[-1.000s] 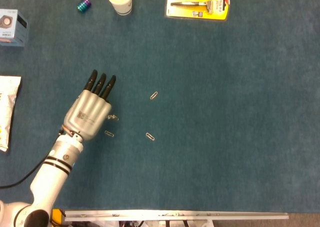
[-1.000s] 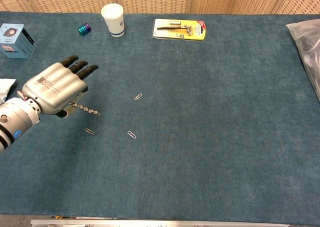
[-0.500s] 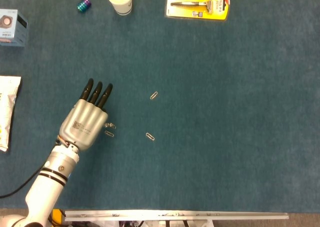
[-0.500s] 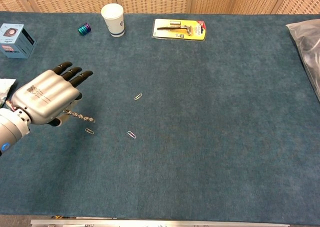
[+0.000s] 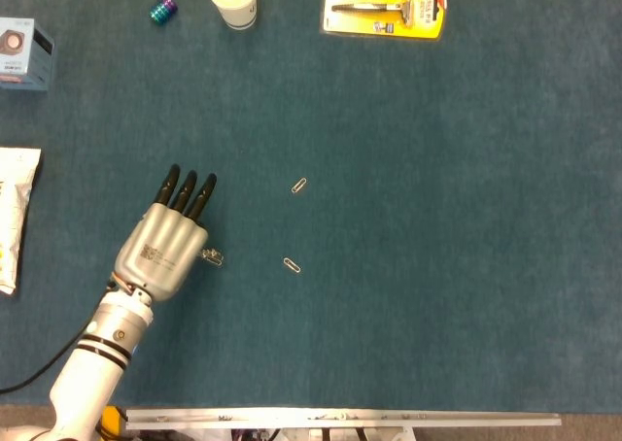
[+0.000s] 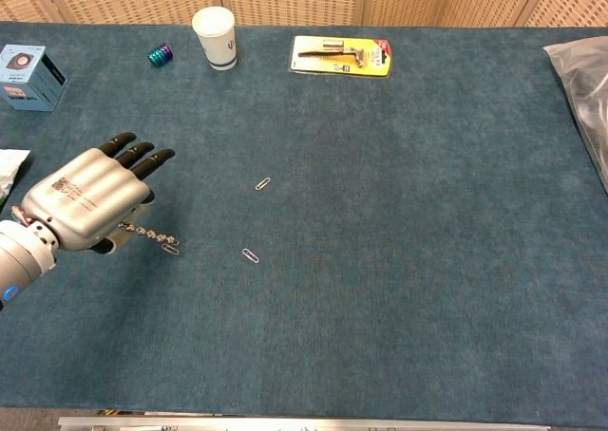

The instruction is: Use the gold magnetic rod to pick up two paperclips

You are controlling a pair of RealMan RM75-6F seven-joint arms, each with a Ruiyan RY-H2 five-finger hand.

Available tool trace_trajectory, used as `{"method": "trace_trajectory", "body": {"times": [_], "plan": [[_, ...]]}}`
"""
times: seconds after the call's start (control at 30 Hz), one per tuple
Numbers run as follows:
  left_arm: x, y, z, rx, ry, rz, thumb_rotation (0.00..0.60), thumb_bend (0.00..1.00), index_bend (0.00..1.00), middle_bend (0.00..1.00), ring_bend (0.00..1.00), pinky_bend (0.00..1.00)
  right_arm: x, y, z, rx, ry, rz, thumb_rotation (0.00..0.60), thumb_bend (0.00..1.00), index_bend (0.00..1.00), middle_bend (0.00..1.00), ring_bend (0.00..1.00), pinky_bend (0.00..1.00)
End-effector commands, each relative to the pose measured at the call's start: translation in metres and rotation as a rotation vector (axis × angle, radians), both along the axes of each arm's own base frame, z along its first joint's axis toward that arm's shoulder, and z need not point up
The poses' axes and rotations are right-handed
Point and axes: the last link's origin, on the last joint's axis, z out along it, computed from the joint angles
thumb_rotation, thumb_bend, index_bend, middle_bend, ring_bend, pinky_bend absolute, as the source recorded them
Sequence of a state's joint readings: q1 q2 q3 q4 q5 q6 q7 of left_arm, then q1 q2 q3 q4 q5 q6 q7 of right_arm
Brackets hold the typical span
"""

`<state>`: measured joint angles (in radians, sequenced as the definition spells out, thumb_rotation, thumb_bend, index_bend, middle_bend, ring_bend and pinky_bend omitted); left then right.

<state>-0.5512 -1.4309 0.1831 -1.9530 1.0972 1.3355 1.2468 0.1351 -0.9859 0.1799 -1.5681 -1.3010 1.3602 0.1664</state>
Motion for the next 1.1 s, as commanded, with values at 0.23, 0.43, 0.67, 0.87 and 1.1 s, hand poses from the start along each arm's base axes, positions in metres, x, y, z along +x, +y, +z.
{"method": "trace_trajectory", "body": {"times": [0.23, 0.43, 0.67, 0.87, 1.1], "plan": [[-0.005, -0.003, 0.000, 0.002, 0.000, 0.018, 0.600, 0.36, 0.57, 0.00, 0.00, 0.00, 0.001, -0.001, -0.002, 0.006, 0.000, 0.005, 0.600, 0.00, 0.37, 0.32, 0.29, 0.50], [-0.008, -0.006, -0.001, 0.000, -0.004, 0.030, 0.600, 0.36, 0.57, 0.00, 0.00, 0.00, 0.003, -0.001, -0.002, 0.008, 0.001, 0.007, 0.600, 0.00, 0.37, 0.32, 0.29, 0.50], [-0.006, -0.006, 0.001, 0.006, -0.018, 0.025, 0.600, 0.36, 0.57, 0.00, 0.00, 0.00, 0.004, -0.001, -0.003, 0.008, 0.000, 0.010, 0.600, 0.00, 0.37, 0.32, 0.29, 0.50], [-0.004, 0.002, 0.007, 0.042, -0.026, 0.023, 0.600, 0.36, 0.57, 0.00, 0.00, 0.00, 0.004, -0.001, -0.003, 0.007, -0.004, 0.012, 0.600, 0.00, 0.37, 0.32, 0.29, 0.50], [-0.013, 0.021, 0.016, 0.112, -0.051, 0.072, 0.600, 0.36, 0.57, 0.00, 0.00, 0.00, 0.005, -0.002, -0.003, 0.009, -0.003, 0.014, 0.600, 0.00, 0.37, 0.32, 0.29, 0.50]]}}
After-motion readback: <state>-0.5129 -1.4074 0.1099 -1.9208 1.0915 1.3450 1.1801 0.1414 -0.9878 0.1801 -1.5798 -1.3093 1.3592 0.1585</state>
